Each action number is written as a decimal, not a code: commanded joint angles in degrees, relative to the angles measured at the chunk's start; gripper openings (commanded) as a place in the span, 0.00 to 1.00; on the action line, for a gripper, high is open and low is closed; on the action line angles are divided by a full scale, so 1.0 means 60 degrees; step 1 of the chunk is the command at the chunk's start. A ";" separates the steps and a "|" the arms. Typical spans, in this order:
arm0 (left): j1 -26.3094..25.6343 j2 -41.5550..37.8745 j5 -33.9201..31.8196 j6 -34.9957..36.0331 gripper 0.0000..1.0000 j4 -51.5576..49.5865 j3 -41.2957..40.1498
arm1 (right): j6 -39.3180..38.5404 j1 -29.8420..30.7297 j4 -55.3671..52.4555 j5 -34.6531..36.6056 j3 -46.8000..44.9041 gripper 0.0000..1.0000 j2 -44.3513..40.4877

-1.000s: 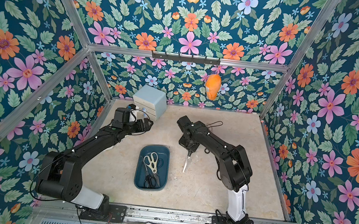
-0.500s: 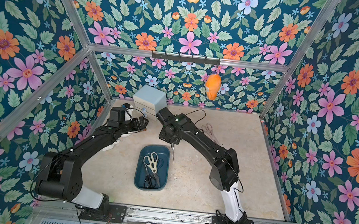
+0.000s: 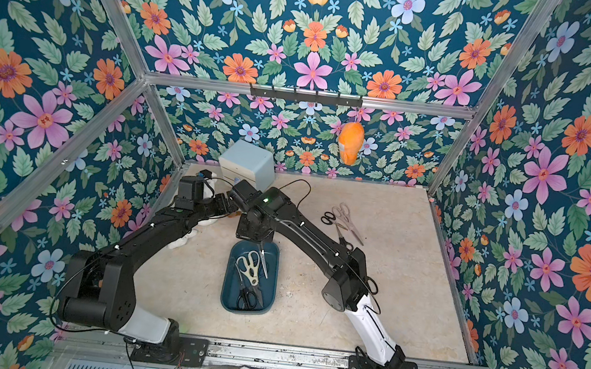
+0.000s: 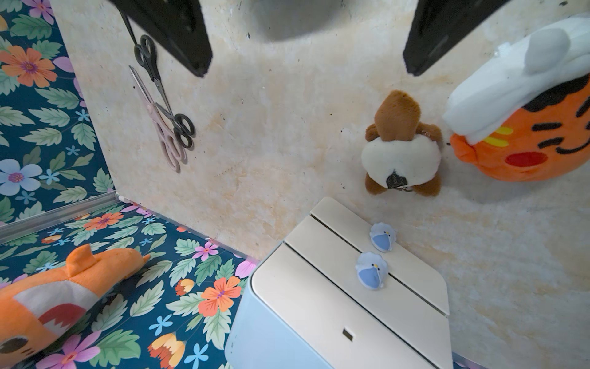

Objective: Put the scissors into the storage box
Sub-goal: Place the scissors in the storage box, then pick up the scissors from the center of the board.

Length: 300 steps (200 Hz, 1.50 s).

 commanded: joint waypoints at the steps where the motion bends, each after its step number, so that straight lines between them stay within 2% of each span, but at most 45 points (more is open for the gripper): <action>1: 0.0037 -0.0028 0.0004 0.0068 0.99 0.0203 -0.0019 | 0.0446 -0.0013 0.0945 -0.1074 -0.1256 0.00 -0.0206; 16: 0.0054 -0.0014 0.0006 0.0068 0.99 0.0189 -0.0014 | 0.0811 -0.0042 0.1916 -0.1384 -0.2369 0.00 -0.0372; 37: 0.0066 0.0000 0.0004 0.0060 0.99 0.0203 -0.0019 | 0.1016 -0.0116 0.2535 -0.1599 -0.3142 0.00 -0.0327; 86: 0.0077 0.0025 -0.0036 0.0067 0.99 0.0203 -0.0026 | 0.0938 -0.0276 0.2766 -0.1697 -0.3110 0.00 -0.0073; 113: 0.0080 0.0038 -0.0054 0.0072 0.99 0.0203 -0.0029 | 0.0771 -0.0314 0.2686 -0.1380 -0.2955 0.23 -0.0149; 141: 0.0080 0.0048 0.0001 0.0080 0.99 0.0203 -0.0032 | 0.0404 -0.0412 0.2280 -0.0947 -0.2486 0.34 -0.0261; 181: 0.0067 0.0105 0.0297 0.0027 0.99 0.0254 -0.0030 | -0.0430 -0.0976 0.1591 0.0165 -0.2690 0.34 -0.1048; 254: -0.0118 0.0329 0.0913 -0.0050 0.99 0.0335 0.0048 | -0.1698 -0.2712 0.1835 0.1966 -0.6007 0.35 -0.3159; 300: -0.0242 0.0438 0.0985 -0.0035 0.99 0.0349 0.0062 | -0.2727 -0.3768 0.2292 0.2644 -0.7428 0.36 -0.3248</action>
